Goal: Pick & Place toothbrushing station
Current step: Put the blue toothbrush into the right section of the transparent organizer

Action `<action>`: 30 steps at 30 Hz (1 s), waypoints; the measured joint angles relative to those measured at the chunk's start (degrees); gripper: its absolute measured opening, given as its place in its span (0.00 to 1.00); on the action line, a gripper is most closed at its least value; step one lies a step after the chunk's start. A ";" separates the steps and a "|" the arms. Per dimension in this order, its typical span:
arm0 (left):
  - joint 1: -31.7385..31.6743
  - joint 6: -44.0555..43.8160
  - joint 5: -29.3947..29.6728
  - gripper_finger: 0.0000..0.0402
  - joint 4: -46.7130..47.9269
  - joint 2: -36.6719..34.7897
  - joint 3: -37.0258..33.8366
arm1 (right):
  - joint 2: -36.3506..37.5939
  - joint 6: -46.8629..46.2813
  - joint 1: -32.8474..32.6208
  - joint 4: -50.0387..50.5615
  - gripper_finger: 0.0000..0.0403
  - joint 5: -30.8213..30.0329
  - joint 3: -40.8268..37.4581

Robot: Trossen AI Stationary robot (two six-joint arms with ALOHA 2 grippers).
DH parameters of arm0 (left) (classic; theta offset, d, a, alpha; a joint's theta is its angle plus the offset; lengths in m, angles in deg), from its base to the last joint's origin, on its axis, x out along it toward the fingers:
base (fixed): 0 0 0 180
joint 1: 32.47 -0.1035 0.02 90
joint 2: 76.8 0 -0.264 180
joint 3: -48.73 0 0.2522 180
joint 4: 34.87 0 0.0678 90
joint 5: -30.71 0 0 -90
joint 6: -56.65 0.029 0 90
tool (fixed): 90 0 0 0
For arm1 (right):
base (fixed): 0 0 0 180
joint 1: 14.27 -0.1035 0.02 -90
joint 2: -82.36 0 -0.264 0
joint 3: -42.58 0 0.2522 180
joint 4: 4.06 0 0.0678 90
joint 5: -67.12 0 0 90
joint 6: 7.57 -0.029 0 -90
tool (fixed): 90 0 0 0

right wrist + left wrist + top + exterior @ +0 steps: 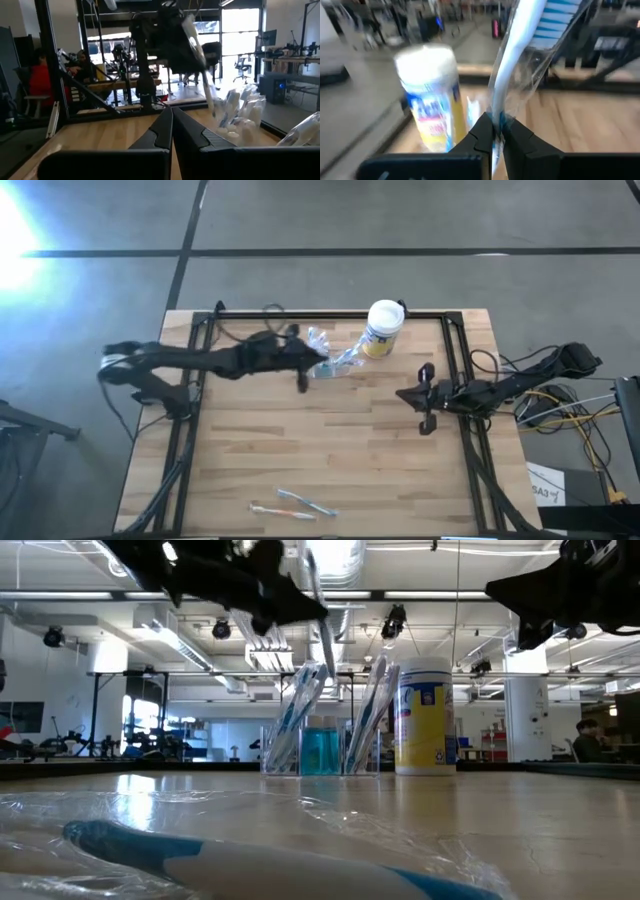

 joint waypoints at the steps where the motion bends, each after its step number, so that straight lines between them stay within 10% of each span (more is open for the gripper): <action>1: -0.32 -0.20 -0.66 0.05 0.12 2.24 0.92 | -0.41 -0.39 -0.09 -0.13 0.02 0.01 0.00; 30: -6.24 -2.20 1.94 0.05 -0.27 25.56 14.24 | -2.46 2.41 -0.44 -4.71 0.02 -0.27 0.02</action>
